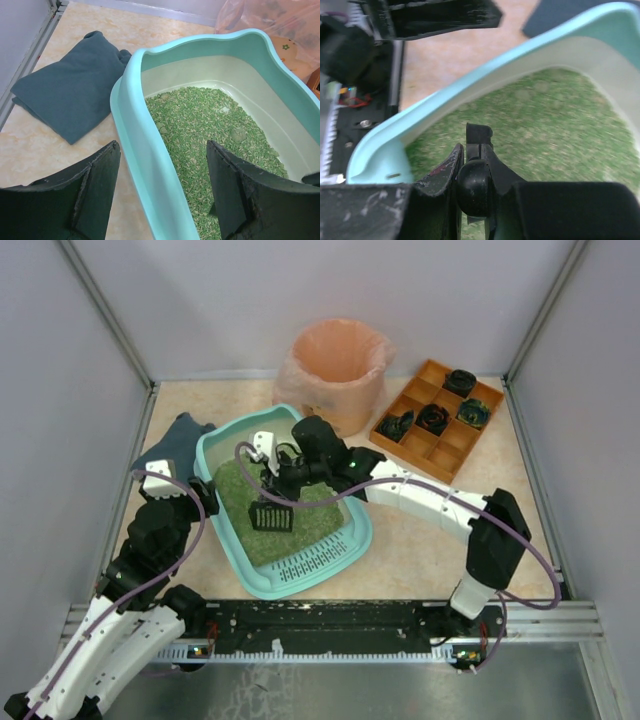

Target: Clean the litter box

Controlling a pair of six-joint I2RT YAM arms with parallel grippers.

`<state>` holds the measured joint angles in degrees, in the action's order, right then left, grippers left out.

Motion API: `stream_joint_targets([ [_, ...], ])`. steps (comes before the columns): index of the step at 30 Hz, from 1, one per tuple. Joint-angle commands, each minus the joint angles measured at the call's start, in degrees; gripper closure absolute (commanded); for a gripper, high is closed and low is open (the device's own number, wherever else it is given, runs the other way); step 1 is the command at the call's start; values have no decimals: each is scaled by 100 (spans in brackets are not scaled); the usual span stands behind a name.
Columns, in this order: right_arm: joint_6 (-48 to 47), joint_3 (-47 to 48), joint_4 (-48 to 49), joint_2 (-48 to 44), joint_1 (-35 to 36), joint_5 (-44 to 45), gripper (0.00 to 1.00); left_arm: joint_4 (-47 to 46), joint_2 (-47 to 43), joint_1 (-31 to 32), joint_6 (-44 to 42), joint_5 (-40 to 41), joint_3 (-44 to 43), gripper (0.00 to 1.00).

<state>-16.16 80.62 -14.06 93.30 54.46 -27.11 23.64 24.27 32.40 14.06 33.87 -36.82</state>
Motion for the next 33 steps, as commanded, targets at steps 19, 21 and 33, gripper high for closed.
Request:
stream_joint_targets([
  [19, 1069, -112, 715, 1056, 340, -1311, 100, 42, 31, -13, -33, 19, -62, 25],
  [21, 1250, -510, 1301, 853, 385, -711, 100, 44, 25, -15, -27, 31, -58, 24],
  [33, 993, -929, 2580, 627, 408, 1729, 100, 42, 46, -14, -44, 45, -58, 24],
])
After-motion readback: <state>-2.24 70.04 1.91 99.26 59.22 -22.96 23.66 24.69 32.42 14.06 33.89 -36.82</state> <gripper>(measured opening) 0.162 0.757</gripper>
